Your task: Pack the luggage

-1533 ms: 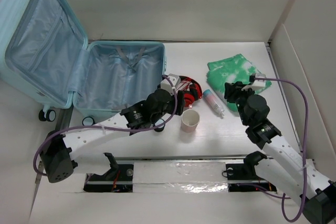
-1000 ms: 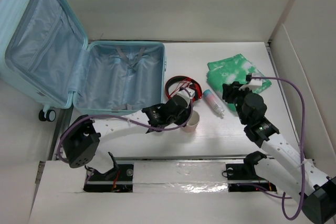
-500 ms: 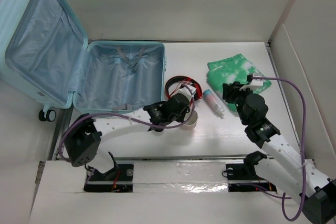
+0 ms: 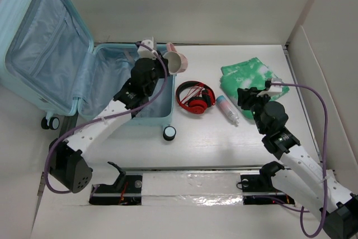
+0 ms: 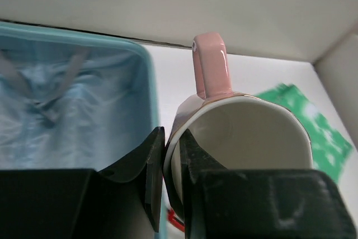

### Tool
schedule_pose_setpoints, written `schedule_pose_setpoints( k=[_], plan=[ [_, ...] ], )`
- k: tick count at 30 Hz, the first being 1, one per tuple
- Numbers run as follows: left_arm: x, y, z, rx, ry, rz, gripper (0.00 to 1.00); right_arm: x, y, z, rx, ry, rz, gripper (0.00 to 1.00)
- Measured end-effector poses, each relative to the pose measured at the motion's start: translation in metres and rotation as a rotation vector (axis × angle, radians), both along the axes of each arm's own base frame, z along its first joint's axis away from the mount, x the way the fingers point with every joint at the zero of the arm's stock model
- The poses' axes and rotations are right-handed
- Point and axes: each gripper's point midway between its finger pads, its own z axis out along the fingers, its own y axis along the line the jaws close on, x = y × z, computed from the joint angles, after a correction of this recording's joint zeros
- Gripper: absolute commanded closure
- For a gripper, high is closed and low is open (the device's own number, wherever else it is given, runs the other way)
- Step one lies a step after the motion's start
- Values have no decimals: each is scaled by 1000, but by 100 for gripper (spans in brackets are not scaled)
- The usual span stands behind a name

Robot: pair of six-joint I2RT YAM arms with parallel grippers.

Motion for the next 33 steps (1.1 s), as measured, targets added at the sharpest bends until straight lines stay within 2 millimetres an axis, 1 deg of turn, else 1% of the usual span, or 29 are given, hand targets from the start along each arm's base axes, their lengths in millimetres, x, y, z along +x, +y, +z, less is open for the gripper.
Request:
schedule_pose_setpoints(
  k=[2, 4, 6, 8, 11, 14, 17, 19, 23, 28, 29, 30, 32, 33],
  plan=[
    [21, 27, -8, -6, 18, 75, 100, 0, 1, 0, 1, -1, 6, 58],
    [40, 49, -24, -5, 50, 131, 100, 0, 2, 1, 2, -4, 10, 58],
    [58, 66, -47, -2, 100, 168, 100, 0, 3, 2, 4, -7, 16, 58],
    [72, 79, -74, 2, 156, 192, 100, -1, 5, 2, 5, -9, 26, 58],
    [90, 90, -112, 2, 230, 196, 100, -1, 6, 3, 6, -11, 36, 58],
    [102, 91, -145, 16, 279, 191, 100, -1, 9, 2, 4, -8, 50, 57],
    [114, 84, -173, 50, 325, 161, 100, 0, 13, -1, -1, 1, 71, 57],
    [122, 78, -185, 68, 341, 144, 100, -1, 16, -2, -2, 4, 85, 56],
    [135, 73, -199, 96, 349, 131, 100, -1, 19, -2, -2, 5, 101, 56],
    [137, 74, -202, 130, 333, 150, 100, -3, 19, 0, 1, -3, 105, 56],
    [137, 75, -202, 136, 322, 164, 98, -3, 19, 0, 2, -4, 106, 56],
    [136, 76, -204, 140, 312, 175, 91, -3, 19, 1, 2, -4, 105, 56],
    [129, 76, -213, 146, 309, 190, 81, -3, 19, 1, 3, -5, 105, 56],
    [124, 78, -218, 144, 306, 201, 72, -3, 19, 1, 3, -6, 105, 56]
  ],
)
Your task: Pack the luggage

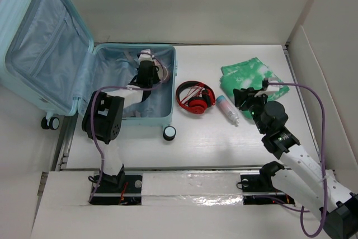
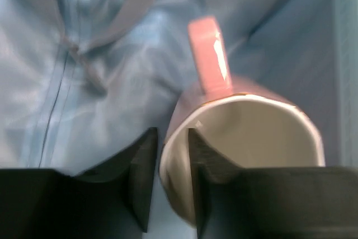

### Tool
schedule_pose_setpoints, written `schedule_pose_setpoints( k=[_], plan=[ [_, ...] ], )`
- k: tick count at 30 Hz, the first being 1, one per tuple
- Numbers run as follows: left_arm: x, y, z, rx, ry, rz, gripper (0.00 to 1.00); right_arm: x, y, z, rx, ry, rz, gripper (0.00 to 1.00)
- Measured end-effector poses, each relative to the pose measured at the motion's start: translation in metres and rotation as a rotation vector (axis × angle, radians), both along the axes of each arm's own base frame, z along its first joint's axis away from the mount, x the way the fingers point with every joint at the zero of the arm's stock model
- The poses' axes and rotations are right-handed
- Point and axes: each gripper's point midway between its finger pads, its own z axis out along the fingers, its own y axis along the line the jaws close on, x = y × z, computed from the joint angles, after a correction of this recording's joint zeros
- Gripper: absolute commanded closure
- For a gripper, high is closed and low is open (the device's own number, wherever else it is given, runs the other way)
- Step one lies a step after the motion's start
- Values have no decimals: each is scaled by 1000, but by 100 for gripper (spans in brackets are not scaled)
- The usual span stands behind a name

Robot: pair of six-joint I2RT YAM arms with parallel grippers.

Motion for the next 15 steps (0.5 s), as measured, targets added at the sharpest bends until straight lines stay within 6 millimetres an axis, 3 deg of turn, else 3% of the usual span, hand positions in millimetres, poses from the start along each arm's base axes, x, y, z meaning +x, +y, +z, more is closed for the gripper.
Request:
schedule_pose_setpoints(
  k=[3, 7, 10, 11, 14, 15],
  plan=[
    [-24, 7, -15, -7, 16, 22, 57, -1, 0, 2, 3, -6, 0, 55],
    [-50, 16, -25, -18, 36, 44, 42, -1, -1, 4, 5, -11, -1, 57],
    [-65, 22, -22, -41, 23, 59, 32, -1, -1, 2, 1, -8, 0, 69],
    [-65, 21, -20, -58, 12, 64, 30, -1, -1, 2, -2, -7, 0, 83],
    [-79, 24, -6, -102, -24, 71, 30, 1, 0, -1, -9, 0, 0, 98],
    [-81, 23, 2, -123, -41, 68, 30, 2, 1, -4, -16, 7, 0, 99]
  ],
)
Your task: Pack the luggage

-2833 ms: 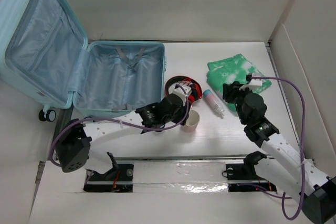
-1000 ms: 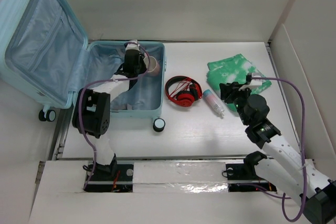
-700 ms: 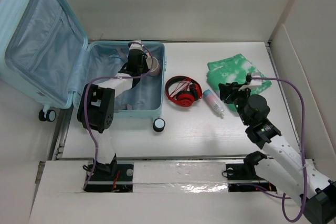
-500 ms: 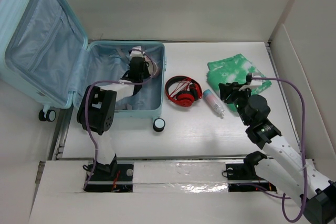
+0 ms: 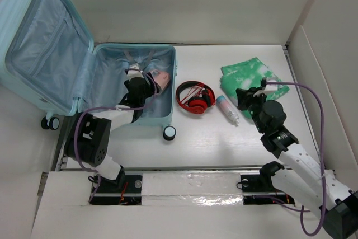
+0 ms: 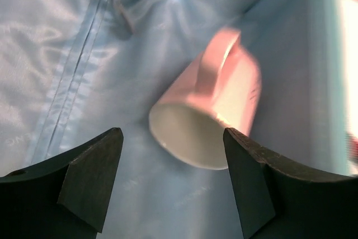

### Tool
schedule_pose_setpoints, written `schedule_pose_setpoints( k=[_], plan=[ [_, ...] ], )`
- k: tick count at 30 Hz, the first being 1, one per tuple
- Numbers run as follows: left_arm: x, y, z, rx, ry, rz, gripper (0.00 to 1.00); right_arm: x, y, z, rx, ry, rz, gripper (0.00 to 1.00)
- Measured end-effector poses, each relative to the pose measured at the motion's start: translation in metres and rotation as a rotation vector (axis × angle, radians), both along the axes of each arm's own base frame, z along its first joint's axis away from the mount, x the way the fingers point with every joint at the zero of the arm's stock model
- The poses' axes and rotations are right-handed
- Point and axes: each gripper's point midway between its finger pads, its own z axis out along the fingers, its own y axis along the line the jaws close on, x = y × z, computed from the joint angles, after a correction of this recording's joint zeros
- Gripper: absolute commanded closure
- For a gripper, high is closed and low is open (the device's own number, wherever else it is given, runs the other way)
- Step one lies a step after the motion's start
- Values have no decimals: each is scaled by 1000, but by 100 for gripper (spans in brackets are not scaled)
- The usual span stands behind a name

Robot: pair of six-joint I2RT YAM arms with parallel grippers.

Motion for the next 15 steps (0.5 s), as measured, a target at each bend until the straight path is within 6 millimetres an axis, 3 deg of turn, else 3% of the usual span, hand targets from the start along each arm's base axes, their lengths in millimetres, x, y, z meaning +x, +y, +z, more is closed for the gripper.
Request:
schedule_pose_setpoints(
  k=[2, 4, 5, 7, 8, 11, 15],
  plan=[
    [-4, -3, 20, -44, -47, -8, 29, 3, 4, -9, -20, 23, 12, 98],
    [-8, -6, 44, -89, -102, -21, 29, 9, 10, -23, -49, 64, 29, 88],
    [-10, -8, 60, -115, -138, -32, 29, 12, 13, -31, -64, 85, 39, 73],
    [-16, -12, 92, -164, -207, -51, 30, 19, 22, -49, -105, 140, 71, 54],
    [-20, -14, 109, -188, -245, -61, 31, 22, 26, -57, -124, 165, 88, 37],
    [-38, -23, 154, -272, -344, -113, 32, 30, 38, -77, -165, 220, 133, 10],
    [-70, -40, 187, -396, -409, -228, 35, 47, 57, -94, -195, 285, 180, 1]
  ],
)
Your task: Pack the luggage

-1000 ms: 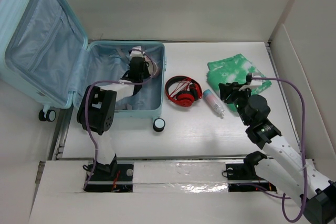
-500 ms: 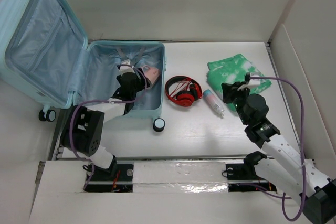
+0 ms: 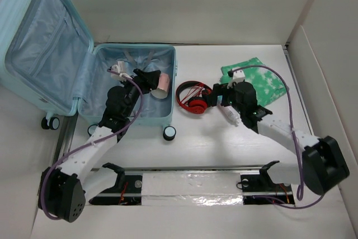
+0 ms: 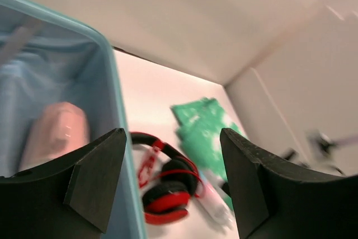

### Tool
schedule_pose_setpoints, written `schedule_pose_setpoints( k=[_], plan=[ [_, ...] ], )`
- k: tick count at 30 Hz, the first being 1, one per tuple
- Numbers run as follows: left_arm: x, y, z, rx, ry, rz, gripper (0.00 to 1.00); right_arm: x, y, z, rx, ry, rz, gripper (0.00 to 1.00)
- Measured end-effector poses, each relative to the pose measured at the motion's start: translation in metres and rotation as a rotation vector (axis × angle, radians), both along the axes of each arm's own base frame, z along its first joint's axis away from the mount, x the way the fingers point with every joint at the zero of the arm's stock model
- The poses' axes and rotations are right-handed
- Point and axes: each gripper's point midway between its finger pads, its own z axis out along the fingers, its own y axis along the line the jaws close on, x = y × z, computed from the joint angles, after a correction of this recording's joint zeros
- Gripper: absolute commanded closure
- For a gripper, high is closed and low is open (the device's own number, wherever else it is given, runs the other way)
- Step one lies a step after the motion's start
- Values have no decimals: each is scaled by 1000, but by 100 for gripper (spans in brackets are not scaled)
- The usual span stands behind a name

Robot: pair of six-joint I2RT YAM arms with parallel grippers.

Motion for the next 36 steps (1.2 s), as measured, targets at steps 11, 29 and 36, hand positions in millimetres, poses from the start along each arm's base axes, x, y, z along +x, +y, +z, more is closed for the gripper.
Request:
schedule_pose_setpoints(
  k=[11, 29, 36],
  plan=[
    [-80, -26, 26, -72, -11, -303, 33, 78, 52, -38, -99, 100, -4, 4],
    [-125, -10, 55, 13, -109, -357, 30, 73, 43, -91, -214, 233, -124, 32],
    [-125, -15, 43, -1, -80, -383, 30, 73, 30, -96, -247, 252, -146, 67]
  ],
)
